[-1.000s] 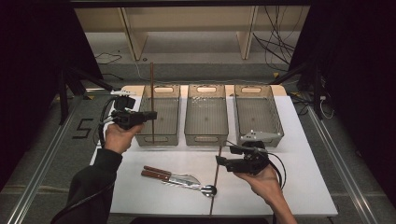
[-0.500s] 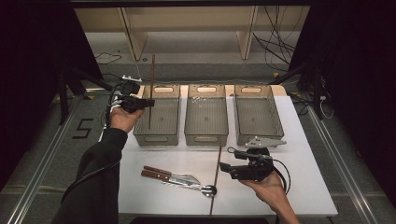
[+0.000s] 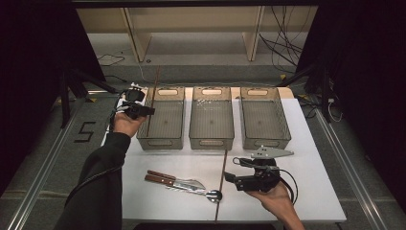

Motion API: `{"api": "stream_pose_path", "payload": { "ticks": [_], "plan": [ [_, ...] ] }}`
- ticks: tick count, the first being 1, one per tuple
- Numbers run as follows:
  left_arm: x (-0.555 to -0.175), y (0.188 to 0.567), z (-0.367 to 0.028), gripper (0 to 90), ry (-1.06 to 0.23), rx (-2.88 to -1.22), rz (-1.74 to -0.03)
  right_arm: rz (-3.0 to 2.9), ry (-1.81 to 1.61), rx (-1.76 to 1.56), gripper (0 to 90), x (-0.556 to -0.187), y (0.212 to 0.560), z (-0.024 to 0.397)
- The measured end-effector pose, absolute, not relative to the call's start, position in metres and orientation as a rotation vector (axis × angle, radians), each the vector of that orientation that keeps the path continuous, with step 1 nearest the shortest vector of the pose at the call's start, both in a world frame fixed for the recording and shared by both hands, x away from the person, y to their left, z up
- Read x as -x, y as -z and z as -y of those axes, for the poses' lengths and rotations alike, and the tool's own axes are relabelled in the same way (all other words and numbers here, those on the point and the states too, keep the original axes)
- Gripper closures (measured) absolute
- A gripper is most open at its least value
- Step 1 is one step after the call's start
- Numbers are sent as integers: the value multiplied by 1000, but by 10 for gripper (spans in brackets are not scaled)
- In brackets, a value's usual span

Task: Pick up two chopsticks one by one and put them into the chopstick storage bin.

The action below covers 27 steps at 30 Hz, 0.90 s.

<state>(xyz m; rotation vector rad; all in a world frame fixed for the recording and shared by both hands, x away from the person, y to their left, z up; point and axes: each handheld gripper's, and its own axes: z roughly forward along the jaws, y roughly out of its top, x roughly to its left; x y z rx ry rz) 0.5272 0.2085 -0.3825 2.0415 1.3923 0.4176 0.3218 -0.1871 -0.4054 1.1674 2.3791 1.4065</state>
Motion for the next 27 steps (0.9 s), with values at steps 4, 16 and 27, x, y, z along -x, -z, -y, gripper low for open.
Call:
{"api": "stream_pose_path", "payload": {
  "ticks": [4, 16, 27],
  "plan": [
    [-528, 391, -211, 846, -399, -2058, -1405, -2386, -1403, -1164, 210, -321, 405, 186],
    [-525, 399, -213, 840, -362, -2067, -1430, -2390, -1401, -1158, 210, -321, 407, 185],
    [-521, 396, -215, 472, -348, -2000, -1468, -2383, -1397, -1163, 209, -321, 406, 187]
  ]
}}
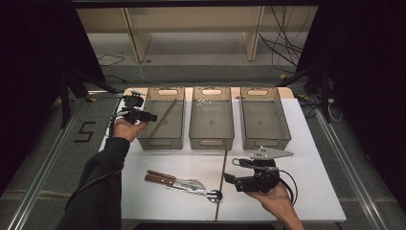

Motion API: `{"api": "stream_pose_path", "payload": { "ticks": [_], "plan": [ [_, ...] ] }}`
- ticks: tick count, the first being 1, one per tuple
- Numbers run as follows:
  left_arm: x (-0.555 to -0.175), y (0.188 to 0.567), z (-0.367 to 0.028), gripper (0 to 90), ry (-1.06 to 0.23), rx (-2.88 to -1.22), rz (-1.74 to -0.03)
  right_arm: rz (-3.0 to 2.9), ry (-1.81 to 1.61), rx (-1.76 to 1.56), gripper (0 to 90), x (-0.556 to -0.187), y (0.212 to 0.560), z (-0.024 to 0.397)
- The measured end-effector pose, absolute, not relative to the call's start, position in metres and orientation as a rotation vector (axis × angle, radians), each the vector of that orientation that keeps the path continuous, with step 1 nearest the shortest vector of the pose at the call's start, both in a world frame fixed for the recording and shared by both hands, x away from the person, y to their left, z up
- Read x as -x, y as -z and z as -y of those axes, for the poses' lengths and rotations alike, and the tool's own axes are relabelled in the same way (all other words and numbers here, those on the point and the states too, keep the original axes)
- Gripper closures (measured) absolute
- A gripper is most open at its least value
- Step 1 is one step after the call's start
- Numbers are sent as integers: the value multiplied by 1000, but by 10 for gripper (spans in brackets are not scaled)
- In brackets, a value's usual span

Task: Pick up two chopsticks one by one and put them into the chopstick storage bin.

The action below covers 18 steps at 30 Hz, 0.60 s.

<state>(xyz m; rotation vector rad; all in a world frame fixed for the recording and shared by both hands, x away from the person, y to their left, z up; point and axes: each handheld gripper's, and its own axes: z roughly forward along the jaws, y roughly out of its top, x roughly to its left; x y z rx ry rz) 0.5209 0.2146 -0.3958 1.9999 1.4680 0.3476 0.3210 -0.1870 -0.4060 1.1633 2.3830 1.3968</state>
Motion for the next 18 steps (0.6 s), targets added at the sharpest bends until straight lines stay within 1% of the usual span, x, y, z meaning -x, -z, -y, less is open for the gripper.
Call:
{"api": "stream_pose_path", "payload": {
  "ticks": [2, 3, 6, 7, 8, 11, 12, 15, 18],
  "plan": [
    [-517, 390, -215, 405, -339, -1971, -1457, -2381, -1394, -1166, 210, -322, 406, 188],
    [-514, 387, -216, 354, -336, -1958, -1451, -2380, -1391, -1168, 211, -322, 406, 189],
    [-504, 376, -218, 280, -303, -1914, -1424, -2375, -1380, -1178, 226, -326, 406, 192],
    [-499, 373, -218, 262, -310, -1910, -1414, -2374, -1378, -1181, 241, -328, 406, 194],
    [-493, 370, -218, 246, -320, -1902, -1401, -2378, -1375, -1185, 275, -331, 407, 195],
    [-473, 364, -214, 213, -339, -1892, -1348, -2394, -1349, -1190, 395, -339, 410, 196],
    [-465, 363, -213, 210, -337, -1886, -1329, -2403, -1329, -1191, 447, -342, 411, 195],
    [-441, 362, -212, 203, -332, -1854, -1270, -2402, -1287, -1201, 559, -351, 415, 191],
    [-419, 366, -211, 202, -319, -1831, -1228, -2440, -1218, -1231, 536, -362, 421, 185]
  ]
}}
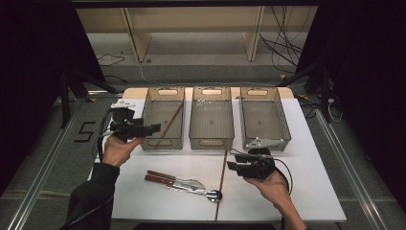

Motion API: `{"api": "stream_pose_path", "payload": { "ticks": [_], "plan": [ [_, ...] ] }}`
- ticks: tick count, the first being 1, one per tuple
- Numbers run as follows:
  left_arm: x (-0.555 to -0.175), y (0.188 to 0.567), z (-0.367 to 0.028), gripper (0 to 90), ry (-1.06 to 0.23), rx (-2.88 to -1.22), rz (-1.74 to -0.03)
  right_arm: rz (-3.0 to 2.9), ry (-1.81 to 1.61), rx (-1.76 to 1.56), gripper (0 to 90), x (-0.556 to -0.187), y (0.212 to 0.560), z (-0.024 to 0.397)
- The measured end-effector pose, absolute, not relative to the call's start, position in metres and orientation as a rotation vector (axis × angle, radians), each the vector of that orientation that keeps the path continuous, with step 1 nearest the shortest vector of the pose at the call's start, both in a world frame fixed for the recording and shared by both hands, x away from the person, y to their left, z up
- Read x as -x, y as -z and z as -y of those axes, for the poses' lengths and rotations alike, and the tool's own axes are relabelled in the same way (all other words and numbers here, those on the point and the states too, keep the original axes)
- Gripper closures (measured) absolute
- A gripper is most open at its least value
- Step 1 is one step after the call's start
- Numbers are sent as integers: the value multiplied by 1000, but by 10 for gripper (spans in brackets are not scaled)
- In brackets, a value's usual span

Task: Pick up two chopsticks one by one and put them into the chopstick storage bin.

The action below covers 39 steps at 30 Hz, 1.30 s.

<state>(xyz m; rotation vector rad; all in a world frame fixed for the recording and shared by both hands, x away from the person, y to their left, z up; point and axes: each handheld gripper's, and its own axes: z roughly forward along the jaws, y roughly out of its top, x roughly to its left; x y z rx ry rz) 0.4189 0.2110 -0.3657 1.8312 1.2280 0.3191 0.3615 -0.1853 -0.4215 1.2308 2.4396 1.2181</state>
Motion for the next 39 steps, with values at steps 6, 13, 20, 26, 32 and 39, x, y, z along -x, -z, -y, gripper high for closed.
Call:
{"api": "stream_pose_path", "payload": {
  "ticks": [6, 13, 20, 26, 32, 39],
  "plan": [
    [-381, 377, -205, 176, -333, -1841, -1178, -2448, -1007, -1387, 415, -376, 428, 174],
    [-352, 386, -201, 164, -351, -1841, -1131, -2522, -811, -1437, 397, -382, 434, 148],
    [-332, 401, -206, 163, -373, -1821, -1123, -2558, -700, -1444, 396, -383, 444, 134],
    [-323, 414, -207, 162, -373, -1841, -1138, -2615, -619, -1443, 401, -382, 450, 125],
    [-316, 417, -204, 163, -392, -1835, -1127, -2650, -530, -1426, 407, -382, 456, 117],
    [-311, 420, -204, 161, -406, -1831, -1094, -2655, -488, -1414, 411, -382, 460, 114]
  ]
}}
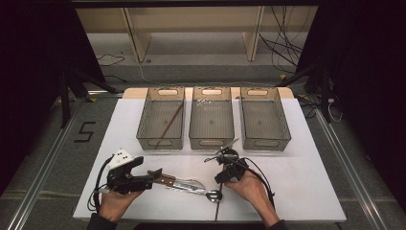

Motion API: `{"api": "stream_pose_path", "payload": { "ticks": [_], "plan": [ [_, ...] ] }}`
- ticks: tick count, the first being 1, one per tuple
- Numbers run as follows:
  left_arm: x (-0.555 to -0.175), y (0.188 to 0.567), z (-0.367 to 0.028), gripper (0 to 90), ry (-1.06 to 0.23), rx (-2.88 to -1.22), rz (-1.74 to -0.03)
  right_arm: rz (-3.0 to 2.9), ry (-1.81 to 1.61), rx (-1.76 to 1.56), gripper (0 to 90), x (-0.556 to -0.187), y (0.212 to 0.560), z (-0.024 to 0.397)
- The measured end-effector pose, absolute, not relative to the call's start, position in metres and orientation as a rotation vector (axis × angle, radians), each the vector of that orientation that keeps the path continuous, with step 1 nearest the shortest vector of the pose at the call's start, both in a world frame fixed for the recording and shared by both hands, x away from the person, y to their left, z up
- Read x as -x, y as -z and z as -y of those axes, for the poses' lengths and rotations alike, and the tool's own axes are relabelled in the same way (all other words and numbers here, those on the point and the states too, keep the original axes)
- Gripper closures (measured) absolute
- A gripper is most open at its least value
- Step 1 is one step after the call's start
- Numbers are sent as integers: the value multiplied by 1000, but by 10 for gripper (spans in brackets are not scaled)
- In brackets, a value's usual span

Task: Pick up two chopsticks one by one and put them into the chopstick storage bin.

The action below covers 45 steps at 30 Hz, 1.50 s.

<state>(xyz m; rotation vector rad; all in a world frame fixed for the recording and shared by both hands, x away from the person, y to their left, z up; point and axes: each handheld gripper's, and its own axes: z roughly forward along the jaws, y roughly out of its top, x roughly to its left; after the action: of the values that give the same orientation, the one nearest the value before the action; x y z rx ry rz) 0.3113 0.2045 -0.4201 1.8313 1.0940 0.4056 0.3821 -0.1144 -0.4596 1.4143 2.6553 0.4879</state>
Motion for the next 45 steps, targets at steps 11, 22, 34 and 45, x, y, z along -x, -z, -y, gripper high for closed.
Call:
{"api": "stream_pose_path", "payload": {
  "ticks": [11, 22, 34, 45],
  "plan": [
    [-306, 423, -207, 161, -413, -1824, -1075, -2656, -403, -1364, 485, -381, 461, 111],
    [-305, 424, -207, 161, -415, -1825, -1072, -2720, -289, -1358, 633, -388, 457, 118],
    [-304, 424, -207, 162, -418, -1830, -1065, -2764, -228, -1394, 737, -396, 456, 124],
    [-305, 426, -204, 162, -413, -1841, -1061, -2749, -221, -1415, 846, -399, 455, 127]
  ]
}}
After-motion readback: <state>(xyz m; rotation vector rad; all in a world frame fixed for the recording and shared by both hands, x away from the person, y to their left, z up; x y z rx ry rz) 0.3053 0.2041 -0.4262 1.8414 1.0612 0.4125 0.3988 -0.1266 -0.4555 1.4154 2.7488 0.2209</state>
